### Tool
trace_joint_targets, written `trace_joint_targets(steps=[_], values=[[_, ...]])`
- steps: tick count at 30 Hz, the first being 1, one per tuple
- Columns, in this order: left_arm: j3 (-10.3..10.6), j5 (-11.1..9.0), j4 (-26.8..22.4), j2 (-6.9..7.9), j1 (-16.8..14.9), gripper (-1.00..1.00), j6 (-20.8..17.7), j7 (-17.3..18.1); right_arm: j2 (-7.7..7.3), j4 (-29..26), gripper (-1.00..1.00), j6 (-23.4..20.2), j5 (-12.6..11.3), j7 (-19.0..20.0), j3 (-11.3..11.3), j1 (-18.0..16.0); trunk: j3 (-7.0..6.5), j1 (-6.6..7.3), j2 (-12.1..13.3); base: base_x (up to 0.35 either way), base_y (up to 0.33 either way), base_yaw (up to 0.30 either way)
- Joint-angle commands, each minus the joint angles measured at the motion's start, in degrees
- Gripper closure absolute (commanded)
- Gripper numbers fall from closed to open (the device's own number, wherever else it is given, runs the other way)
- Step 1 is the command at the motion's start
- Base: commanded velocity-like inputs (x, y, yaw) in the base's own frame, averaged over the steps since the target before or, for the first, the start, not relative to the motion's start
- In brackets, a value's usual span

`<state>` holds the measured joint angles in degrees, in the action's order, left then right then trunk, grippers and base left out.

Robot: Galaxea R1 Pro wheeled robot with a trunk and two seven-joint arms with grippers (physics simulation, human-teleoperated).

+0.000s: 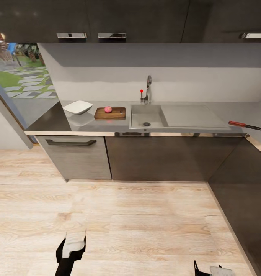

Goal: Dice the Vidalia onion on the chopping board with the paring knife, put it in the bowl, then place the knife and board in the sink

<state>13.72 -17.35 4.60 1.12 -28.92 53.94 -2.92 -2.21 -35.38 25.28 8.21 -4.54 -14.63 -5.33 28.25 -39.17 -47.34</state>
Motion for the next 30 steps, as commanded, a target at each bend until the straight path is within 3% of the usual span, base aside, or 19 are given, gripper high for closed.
trace_joint_targets(steps=[1,4,6,10,13,14,30], values=[[0.5,-0.1,0.2,-0.18,0.9,-1.0,2.8,-0.4,0.01,-0.3,-1.0,-0.2,0.6,-0.3,-0.1,-0.1,0.05,-0.01,0.0,0.0,0.0,0.0],[0.4,-0.1,0.2,-0.38,2.9,-1.0,6.1,-0.5,0.01,-0.7,-1.0,-0.4,0.5,0.3,0.0,-0.1,0.05,-0.01,0.0,0.0,0.0,0.0],[0.4,-0.1,0.1,-0.33,3.8,-1.0,6.1,-0.6,0.05,-0.8,-1.0,0.3,0.4,3.2,0.0,-0.1,0.05,-0.01,0.0,0.0,0.0,0.0],[0.4,-0.1,0.1,-0.3,4.0,-1.0,6.1,-0.7,0.04,-0.5,-1.0,1.9,0.4,5.3,-0.1,-0.1,0.05,-0.01,0.0,0.0,0.0,0.0],[0.4,-0.1,0.1,-0.26,4.0,-1.0,1.5,-0.6,0.04,-0.2,-1.0,2.8,0.5,5.9,-0.1,-0.1,0.05,-0.01,0.0,0.0,0.0,0.0],[0.4,-0.1,0.1,-0.25,4.1,-1.0,-1.8,-0.5,0.08,-0.2,-1.0,3.1,0.6,5.9,-0.1,-0.1,0.05,-0.01,0.0,0.0,0.0,0.0],[0.4,-0.1,0.1,-0.23,4.1,-1.0,-5.4,-0.6,0.5,-0.2,-1.0,4.1,0.7,5.5,0.1,-0.1,0.05,-0.01,0.0,0.03,-0.014,0.0]])
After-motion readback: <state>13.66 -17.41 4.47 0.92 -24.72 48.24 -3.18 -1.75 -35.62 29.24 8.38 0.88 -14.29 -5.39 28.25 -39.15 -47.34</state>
